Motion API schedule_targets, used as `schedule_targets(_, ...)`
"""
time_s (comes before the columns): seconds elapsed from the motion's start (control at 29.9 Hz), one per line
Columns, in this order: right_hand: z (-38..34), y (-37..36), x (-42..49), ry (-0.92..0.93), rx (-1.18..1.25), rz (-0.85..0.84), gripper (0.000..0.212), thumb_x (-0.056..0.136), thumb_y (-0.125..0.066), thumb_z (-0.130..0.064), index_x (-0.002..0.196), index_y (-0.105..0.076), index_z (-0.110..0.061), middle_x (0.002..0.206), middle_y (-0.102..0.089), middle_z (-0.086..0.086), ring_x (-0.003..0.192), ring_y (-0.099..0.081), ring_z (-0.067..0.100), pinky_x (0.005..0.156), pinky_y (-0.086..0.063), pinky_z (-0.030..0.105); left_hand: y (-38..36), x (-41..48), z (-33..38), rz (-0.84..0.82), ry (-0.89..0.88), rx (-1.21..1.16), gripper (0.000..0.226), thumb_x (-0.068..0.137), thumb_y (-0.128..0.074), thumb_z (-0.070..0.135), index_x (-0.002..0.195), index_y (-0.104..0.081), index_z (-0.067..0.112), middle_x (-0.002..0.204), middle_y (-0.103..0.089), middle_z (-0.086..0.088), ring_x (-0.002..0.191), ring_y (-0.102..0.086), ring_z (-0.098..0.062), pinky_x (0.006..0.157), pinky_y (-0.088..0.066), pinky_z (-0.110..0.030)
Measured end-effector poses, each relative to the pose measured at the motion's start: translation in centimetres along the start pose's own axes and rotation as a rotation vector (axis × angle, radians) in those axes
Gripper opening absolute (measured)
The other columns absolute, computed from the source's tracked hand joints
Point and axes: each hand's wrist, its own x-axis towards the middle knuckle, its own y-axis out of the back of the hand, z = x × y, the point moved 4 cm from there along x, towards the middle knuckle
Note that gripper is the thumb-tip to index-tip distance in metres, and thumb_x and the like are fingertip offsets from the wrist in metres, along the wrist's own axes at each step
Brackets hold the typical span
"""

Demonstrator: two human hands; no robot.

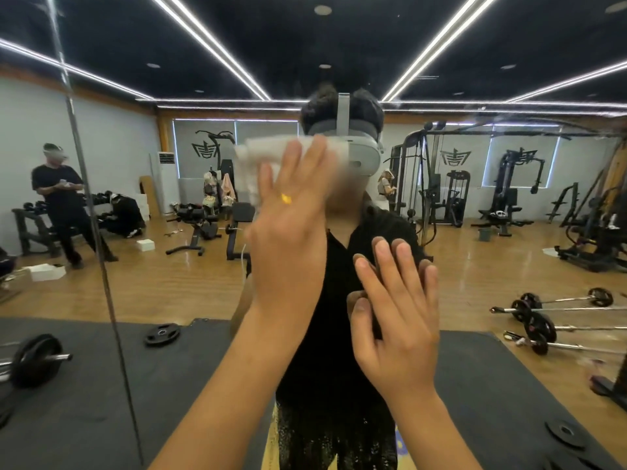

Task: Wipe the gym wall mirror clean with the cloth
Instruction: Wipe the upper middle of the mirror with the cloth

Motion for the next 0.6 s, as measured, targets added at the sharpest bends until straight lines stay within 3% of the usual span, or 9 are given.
schedule_targets(0.13, 0.0, 0.1, 0.0, 0.008, -0.010, 0.002, 0.043, 0.098, -0.053, -0.012, 0.140, -0.060, -0.009, 0.155, -0.048, 0.013, 0.151, -0.036, 0.030, 0.127, -0.017, 0.050, -0.2, -0.2, 0.2, -0.012, -0.033, 0.005, 0.038, 0.100, -0.053, -0.001, 0.137, -0.060, 0.002, 0.146, -0.053, -0.006, 0.143, -0.045, -0.028, 0.128, -0.019, -0.037)
schedule_targets(0.47, 0.0, 0.3, 0.1, 0.000, 0.028, 0.008, 0.038, 0.105, -0.045, -0.018, 0.138, -0.062, -0.010, 0.153, -0.050, 0.012, 0.151, -0.037, 0.028, 0.127, -0.019, 0.051, -2.8, 9.6, 1.3, 0.090, -0.048, -0.075, 0.035, 0.096, -0.060, -0.001, 0.131, -0.067, 0.002, 0.137, -0.064, -0.017, 0.136, -0.052, -0.039, 0.121, -0.029, -0.056)
schedule_targets(0.6, 0.0, 0.3, 0.1, -0.001, 0.041, 0.009, 0.038, 0.104, -0.046, -0.017, 0.138, -0.062, -0.012, 0.153, -0.050, 0.010, 0.151, -0.038, 0.028, 0.126, -0.021, 0.053, -2.4, 5.1, 1.9, -0.002, -0.062, -0.027, 0.042, 0.097, -0.058, -0.004, 0.139, -0.061, 0.005, 0.146, -0.058, -0.012, 0.142, -0.048, -0.035, 0.125, -0.011, -0.022)
